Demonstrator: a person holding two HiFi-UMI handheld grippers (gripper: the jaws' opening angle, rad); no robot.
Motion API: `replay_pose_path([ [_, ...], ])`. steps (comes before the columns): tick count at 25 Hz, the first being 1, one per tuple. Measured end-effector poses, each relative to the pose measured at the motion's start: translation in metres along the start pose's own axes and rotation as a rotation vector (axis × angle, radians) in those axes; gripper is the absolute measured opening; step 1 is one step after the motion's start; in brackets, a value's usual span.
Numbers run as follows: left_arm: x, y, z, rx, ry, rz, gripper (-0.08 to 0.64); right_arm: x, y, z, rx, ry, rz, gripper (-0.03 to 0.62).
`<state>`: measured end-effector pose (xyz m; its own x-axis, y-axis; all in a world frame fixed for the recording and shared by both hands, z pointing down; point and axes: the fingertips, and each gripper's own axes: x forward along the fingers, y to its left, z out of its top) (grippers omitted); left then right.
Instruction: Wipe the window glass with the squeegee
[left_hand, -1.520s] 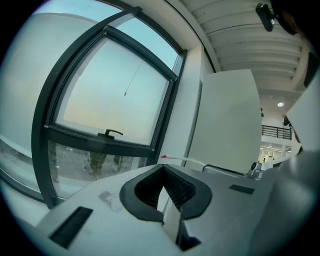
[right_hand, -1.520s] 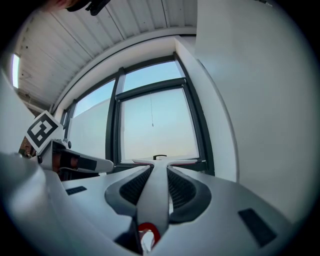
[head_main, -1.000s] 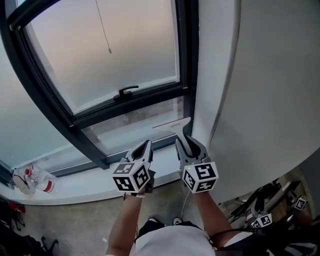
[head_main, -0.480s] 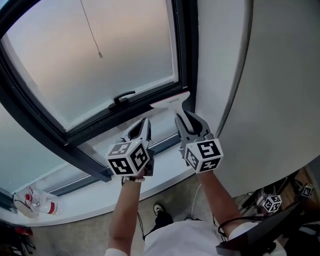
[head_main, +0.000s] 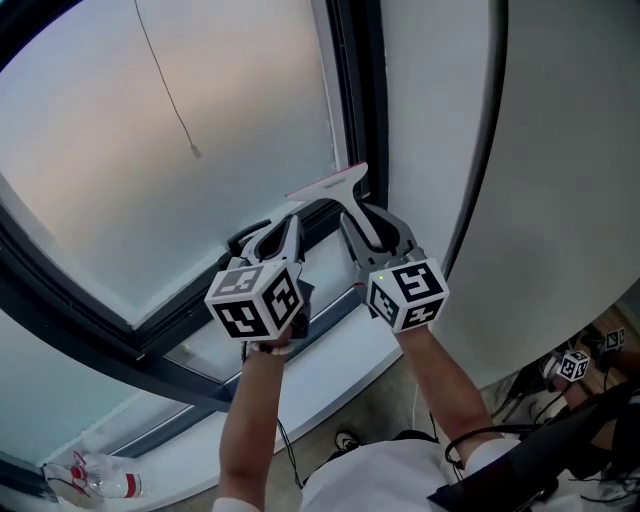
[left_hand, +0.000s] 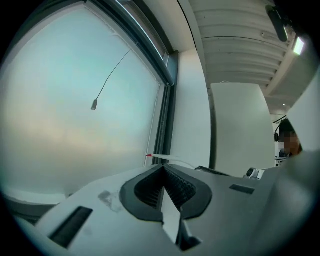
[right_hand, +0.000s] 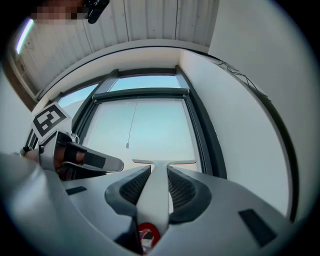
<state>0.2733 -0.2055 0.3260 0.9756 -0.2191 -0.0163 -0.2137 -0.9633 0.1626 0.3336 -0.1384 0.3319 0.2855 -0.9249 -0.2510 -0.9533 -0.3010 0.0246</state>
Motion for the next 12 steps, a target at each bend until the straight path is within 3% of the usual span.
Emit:
replay_pose_path([
  [6,0.01,0.004,0.042,0.015,-0.035,-0.062,0.0,0.031,-0.012,0.039,-0.008,-0.059,-0.024,0.087],
  [12,0.032,0.003,0.099,0.099,-0.074,-0.076,0.0,0.07,-0.038,0.085,-0.004,-0.146,-0.015,0.087],
])
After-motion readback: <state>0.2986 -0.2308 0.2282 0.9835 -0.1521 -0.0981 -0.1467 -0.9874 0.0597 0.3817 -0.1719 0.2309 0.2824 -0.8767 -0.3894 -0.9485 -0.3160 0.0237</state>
